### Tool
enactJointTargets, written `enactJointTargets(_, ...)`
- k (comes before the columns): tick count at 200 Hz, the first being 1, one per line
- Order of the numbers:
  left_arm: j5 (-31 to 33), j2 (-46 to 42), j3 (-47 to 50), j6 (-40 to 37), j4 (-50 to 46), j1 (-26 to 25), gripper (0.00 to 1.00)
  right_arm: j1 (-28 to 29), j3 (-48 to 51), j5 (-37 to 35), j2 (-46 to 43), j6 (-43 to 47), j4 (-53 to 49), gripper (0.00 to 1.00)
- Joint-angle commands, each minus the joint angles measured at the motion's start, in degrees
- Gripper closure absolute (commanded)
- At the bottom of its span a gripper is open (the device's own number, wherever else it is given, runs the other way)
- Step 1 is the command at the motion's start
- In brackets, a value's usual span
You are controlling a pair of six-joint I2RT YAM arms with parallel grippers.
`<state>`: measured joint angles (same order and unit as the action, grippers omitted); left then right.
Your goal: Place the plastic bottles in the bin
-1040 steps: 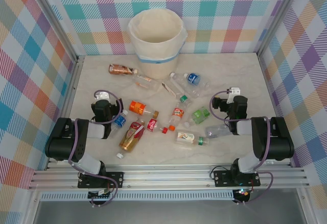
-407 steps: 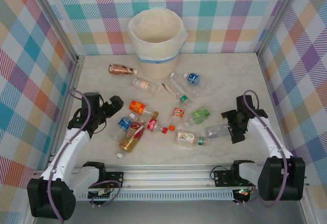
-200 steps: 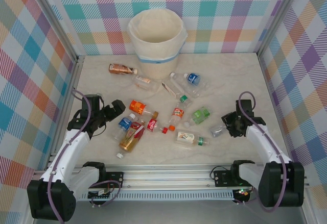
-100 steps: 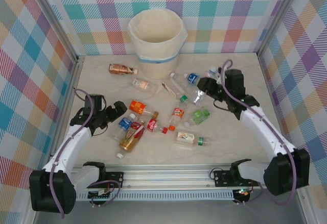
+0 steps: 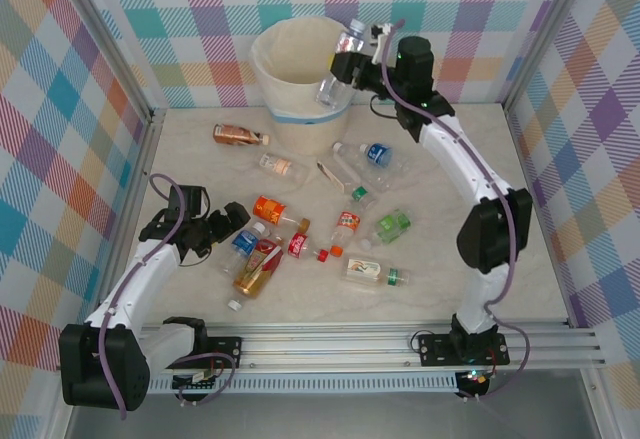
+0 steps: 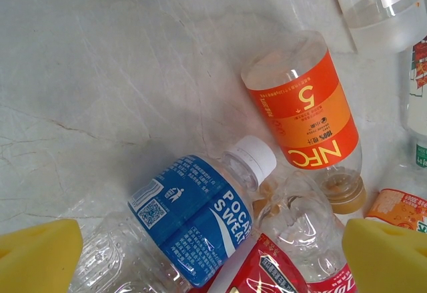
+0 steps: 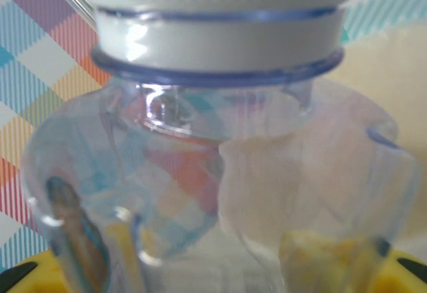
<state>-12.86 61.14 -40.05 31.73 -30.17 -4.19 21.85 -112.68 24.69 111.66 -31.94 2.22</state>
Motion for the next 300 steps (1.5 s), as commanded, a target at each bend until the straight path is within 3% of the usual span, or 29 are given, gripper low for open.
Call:
enactJointTargets(1,-0.68,-0.24,0.28,0.07,-1.97,0.58,0.0,0.78,-10.32,-0.46,6.66,-0.04,2.47,0.49)
enactJointTargets(33,0.26,0.53,0.59,-0.25,-2.51,0.57,0.0,1.73,-24.29,-9.67,17.44,0.99,-0.24,0.49)
enactJointTargets(74,1.32,1.13,0.84,-0.63,-2.88,0.58,0.0,3.42,-41.93,-23.53,28.44,11.02,-13.49,0.49)
enactJointTargets(149,0.34,4.48,0.08,-1.33,-1.67,0.58,0.0,4.17,-42.32,-47.09,26.56,22.87,-25.3,0.47)
enactJointTargets(182,-1.6,5.87,0.01,-2.22,-0.94,0.42,0.0,4.17,-42.29,-53.37,25.99,26.47,-28.84,0.48)
enactJointTargets(247,-2.6,7.05,0.53,-2.42,-0.51,-1.21,0.0,4.08,-42.23,-57.37,23.84,29.12,-32.12,0.44)
enactJointTargets(267,-3.0,6.84,1.07,-2.38,0.01,-1.71,0.0,4.16,-42.2,-55.53,22.55,29.56,-33.92,0.3)
enactJointTargets(281,-3.0,6.82,1.3,-2.41,0.2,-2.24,0.0,4.16,-41.62,-50.49,20.75,29.04,-35.71,0.18)
enactJointTargets(300,-1.67,6.87,1.04,-2.94,-0.59,-3.55,0.0,4.18,-38.66,-42.95,17.17,27.19,-36.58,0.09)
